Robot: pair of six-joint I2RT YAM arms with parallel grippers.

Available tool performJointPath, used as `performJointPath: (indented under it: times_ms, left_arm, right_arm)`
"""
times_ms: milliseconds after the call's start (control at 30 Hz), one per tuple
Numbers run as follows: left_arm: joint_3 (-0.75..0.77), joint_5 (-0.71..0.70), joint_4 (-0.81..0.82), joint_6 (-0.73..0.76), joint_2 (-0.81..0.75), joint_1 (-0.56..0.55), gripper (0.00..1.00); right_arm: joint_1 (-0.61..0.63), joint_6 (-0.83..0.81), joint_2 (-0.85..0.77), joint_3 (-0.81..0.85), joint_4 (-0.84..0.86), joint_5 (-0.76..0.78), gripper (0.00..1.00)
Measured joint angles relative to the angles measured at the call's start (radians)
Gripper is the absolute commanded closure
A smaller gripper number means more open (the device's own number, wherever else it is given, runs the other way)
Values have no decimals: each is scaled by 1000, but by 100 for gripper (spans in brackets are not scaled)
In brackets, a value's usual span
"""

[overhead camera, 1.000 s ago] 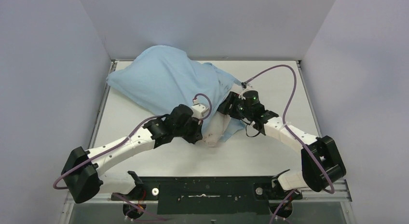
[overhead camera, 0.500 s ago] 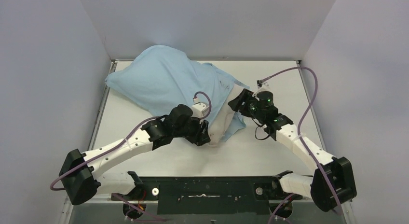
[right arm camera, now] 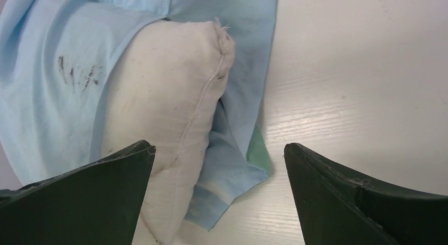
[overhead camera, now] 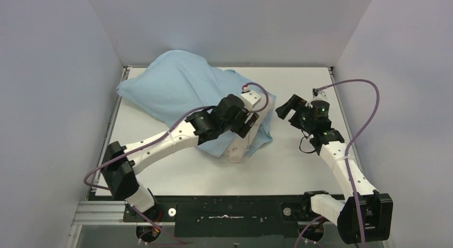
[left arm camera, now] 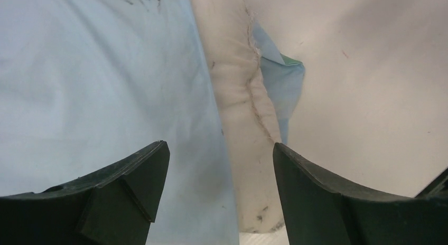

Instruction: Put the pillow into the pillowcase

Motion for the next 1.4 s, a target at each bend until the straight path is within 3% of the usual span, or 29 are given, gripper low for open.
performJointPath:
  times_ms: [400,567,767,933,967,1000,1067,1133,1167,1400]
  left_arm:
    - [360,-284,-144,174,446,-119,20]
    - [386,-320,-161,189,524,-119,20]
    - [387,-333,-156,202,538,-137,13]
    - [415,-364,-159,217,582,-156,14]
    - [434,-382,-167,219,604,-157,21]
    - [460,-407,-179,222,631,-157,35]
    - [513,-463,-207,223,688,-158,76]
    - [536,-512,-230,217,718,-153,96]
    - [536,-525,-241,213,719,-147,100]
    - [456,-467,-279,199,573,-125,100]
  right_arm:
    - [-222,2,2,-109,6,-140,0]
    - [-282,1,1,-120,12,-186,0]
    - [-307,-1,1,-130,16,-220,0]
    - [-308,0,1,-139,31,-232,0]
    - [-308,2,1,-142,33,-233,0]
    - [-308,3,1,-145,37,-235,1]
    - [-308,7,1,-150,47,-243,2]
    - [-308,15,1,-154,57,-253,4]
    - [-308,18,1,-156,63,-258,5]
    - [-252,85,-3,-196,214,-324,16]
